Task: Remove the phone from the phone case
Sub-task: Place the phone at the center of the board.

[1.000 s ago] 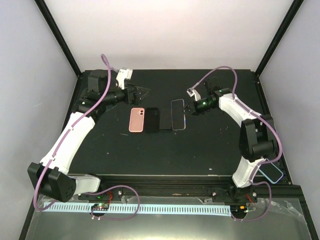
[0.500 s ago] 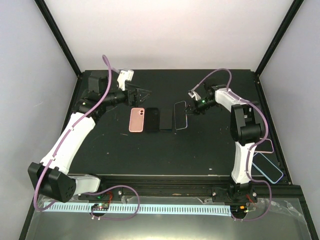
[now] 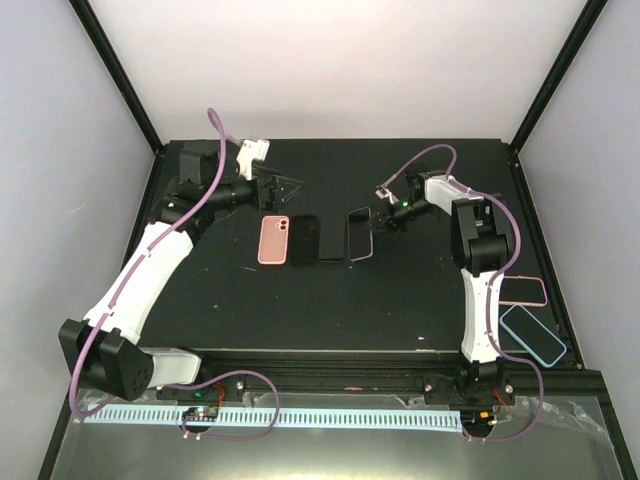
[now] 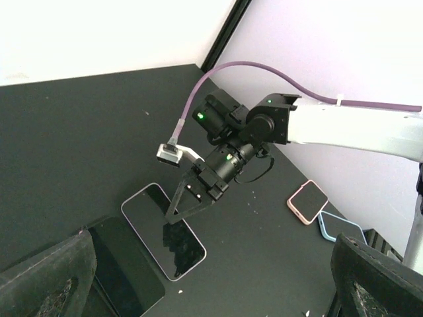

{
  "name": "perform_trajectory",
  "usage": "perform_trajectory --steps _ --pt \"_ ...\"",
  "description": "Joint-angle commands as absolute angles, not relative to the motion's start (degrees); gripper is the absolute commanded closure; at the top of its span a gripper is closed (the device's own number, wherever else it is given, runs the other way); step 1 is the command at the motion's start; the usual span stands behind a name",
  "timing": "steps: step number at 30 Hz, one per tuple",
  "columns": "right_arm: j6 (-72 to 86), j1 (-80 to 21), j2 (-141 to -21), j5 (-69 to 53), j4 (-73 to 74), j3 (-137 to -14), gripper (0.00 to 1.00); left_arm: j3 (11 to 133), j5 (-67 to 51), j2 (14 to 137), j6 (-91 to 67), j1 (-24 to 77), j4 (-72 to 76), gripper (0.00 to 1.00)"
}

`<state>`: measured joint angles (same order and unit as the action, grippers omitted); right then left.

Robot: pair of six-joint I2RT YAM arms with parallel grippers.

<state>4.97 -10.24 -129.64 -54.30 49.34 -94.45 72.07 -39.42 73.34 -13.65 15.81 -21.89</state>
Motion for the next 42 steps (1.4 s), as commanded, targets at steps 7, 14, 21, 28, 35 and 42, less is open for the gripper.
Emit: perform_trajectory --steps 7,14,21,28,35,42 --pt "6.2 -10.1 -134.1 -60.2 50.9 -98.5 0.96 71.8 -40.5 75.1 -13.6 15.4 -19.8 0.01" --pt "6.6 -10.1 -135.5 -61.1 50.7 -99.0 0.94 71.9 -40.6 75.9 -14.0 15.3 -19.6 0.01" --pt "5.7 -10.1 -135.8 -60.2 52.1 -100.5 0.92 71.7 -40.6 76.0 -14.2 15.3 -19.5 0.01" --pt "5.4 -9.3 -134.8 -58.6 52.2 -99.6 0.83 71.4 -40.5 75.7 -14.2 15.3 -19.4 0.01" --pt "5.3 -8.9 -133.1 -56.8 52.3 -98.5 0.67 71.3 -40.2 75.2 -14.4 15.2 -19.4 0.01" --pt "4.2 -8.8 -129.6 -53.5 52.9 -96.8 0.44 70.3 -39.8 73.8 -14.9 15.2 -19.1 0.01"
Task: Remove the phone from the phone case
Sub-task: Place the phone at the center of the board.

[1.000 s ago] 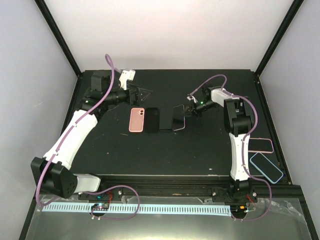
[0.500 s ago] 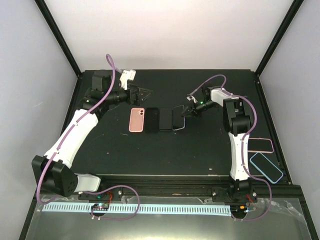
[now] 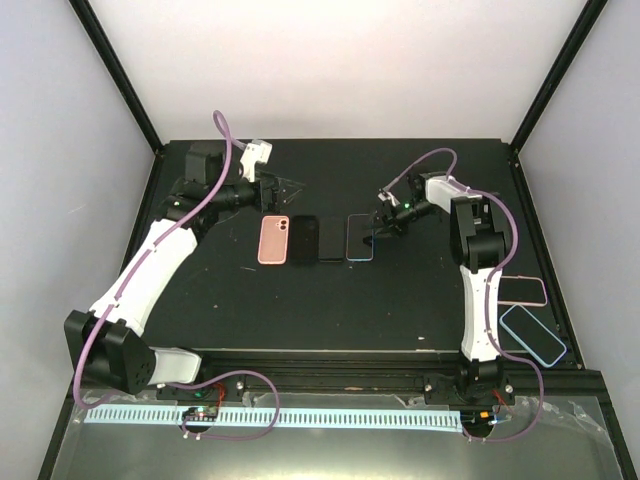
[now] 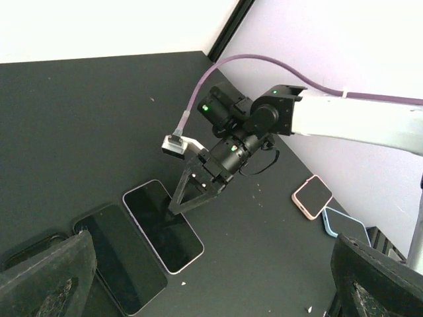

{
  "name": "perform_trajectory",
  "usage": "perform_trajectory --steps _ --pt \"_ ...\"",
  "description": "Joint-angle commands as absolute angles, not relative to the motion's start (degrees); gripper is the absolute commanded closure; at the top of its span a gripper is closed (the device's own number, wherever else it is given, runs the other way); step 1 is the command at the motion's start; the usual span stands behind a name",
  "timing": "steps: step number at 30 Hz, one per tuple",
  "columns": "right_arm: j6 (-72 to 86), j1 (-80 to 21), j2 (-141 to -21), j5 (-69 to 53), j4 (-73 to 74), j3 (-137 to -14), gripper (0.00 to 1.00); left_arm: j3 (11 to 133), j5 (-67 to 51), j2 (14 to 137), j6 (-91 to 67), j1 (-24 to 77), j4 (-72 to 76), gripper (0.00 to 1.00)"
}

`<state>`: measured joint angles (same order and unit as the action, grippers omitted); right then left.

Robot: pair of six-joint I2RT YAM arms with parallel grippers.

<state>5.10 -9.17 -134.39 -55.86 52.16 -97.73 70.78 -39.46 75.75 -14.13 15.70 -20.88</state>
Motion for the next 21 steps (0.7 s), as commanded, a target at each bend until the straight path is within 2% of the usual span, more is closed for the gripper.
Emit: perform_trajectory --steps 1,7,10,12,21 --pt "4.0 -8.7 -129.0 -53.1 53.0 -96.5 0.4 70.1 -39.8 73.8 -15.0 15.1 -19.0 0.01" --pt "1.2 -8.0 -124.5 -50.1 54.6 -95.2 0.21 69.5 -36.7 71.3 -11.8 15.1 -20.7 0.01" --pt "-0.9 -7.9 -120.9 -49.6 55.4 -94.3 0.07 70.0 -33.8 71.1 -8.3 14.9 -22.5 0.01" --pt "-3.1 -7.9 -118.5 -49.4 56.9 -94.1 0.02 70.4 -33.1 71.2 -7.1 14.5 -23.5 0.01" --pt "-15.1 -7.8 -107.1 -42.0 65.0 -92.5 0.0 71.7 -33.0 71.2 -6.1 14.2 -23.6 0.01"
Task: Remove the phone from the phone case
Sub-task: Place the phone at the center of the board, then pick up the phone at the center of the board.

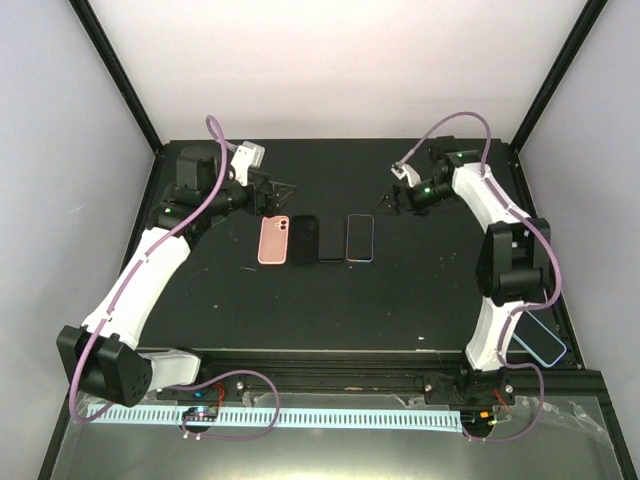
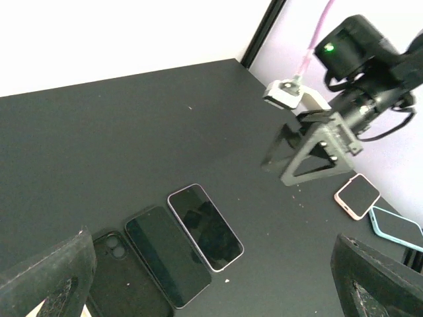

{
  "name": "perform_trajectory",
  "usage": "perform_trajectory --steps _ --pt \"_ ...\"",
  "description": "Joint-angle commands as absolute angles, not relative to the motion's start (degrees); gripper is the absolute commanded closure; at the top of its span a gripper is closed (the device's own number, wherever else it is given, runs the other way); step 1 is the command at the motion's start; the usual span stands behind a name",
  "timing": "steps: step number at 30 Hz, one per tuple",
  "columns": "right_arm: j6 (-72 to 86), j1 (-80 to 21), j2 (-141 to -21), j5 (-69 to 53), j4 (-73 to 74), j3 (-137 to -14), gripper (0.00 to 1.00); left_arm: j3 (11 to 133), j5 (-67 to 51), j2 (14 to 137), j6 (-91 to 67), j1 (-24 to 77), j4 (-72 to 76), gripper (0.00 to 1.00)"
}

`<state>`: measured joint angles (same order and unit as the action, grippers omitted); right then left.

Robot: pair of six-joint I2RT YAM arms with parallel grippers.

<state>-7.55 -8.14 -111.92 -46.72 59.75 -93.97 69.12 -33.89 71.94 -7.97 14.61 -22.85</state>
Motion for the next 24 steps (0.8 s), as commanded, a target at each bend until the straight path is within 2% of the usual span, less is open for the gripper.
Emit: perform_trajectory --steps 1,12,18,24 --pt "-16.6 -7.6 -105.9 -41.2 66.0 -92.0 0.0 72.0 -33.0 71.4 -6.1 14.2 -23.8 0.01" --pt "-29.3 -5.1 -91.4 -24.1 72.1 -84.5 0.0 73.2 -35.3 72.9 -7.4 14.2 -23.9 0.01" --pt "-42.3 2.2 -86.5 -19.3 79.2 -80.0 0.0 73.7 -36.0 73.0 -8.1 14.2 -23.5 0.01" --pt "-51.0 9.6 -80.3 -10.4 79.7 -73.0 0.0 74.0 -36.5 73.0 -8.4 14.2 -23.7 0.01"
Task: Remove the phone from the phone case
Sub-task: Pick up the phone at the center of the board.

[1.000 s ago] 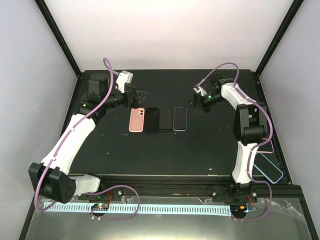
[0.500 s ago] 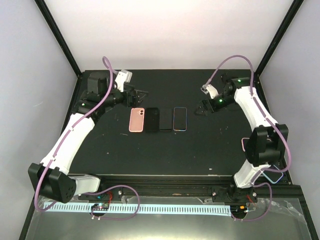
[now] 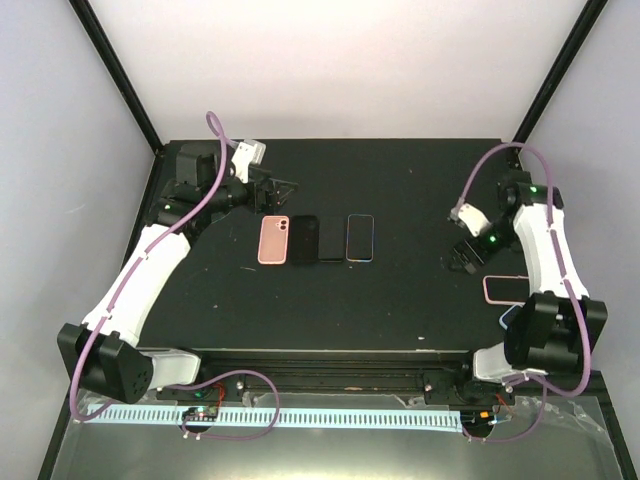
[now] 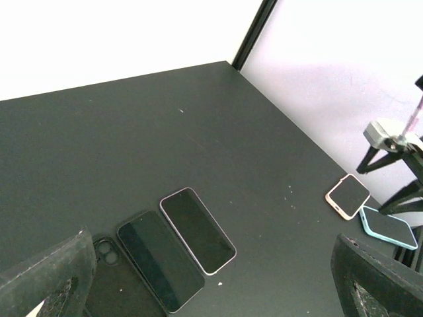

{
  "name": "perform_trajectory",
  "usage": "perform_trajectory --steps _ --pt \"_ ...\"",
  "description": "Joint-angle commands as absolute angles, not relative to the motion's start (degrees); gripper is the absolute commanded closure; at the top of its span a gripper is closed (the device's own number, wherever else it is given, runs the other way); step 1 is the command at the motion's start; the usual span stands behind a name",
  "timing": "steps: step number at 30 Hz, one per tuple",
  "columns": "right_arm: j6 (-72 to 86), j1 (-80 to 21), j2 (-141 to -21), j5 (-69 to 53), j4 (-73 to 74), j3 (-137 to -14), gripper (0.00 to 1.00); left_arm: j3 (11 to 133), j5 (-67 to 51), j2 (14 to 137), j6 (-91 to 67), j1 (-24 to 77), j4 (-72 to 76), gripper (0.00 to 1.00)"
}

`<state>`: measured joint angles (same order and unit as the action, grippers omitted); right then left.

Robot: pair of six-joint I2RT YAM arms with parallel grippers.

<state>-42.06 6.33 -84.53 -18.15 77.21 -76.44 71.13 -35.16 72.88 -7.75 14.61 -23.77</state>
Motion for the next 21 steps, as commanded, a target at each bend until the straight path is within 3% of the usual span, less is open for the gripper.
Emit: perform_trajectory --steps 1,21 --pt "-52.8 11.1 -79.3 -8.9 79.2 -71.3 0.0 74.3 -36.7 74.5 -8.4 14.2 -23.7 0.01" --pt "-76.8 36.2 -75.8 9.0 58.2 -52.2 0.0 75.6 -37.4 76.8 -9.7 14.2 -23.8 0.01"
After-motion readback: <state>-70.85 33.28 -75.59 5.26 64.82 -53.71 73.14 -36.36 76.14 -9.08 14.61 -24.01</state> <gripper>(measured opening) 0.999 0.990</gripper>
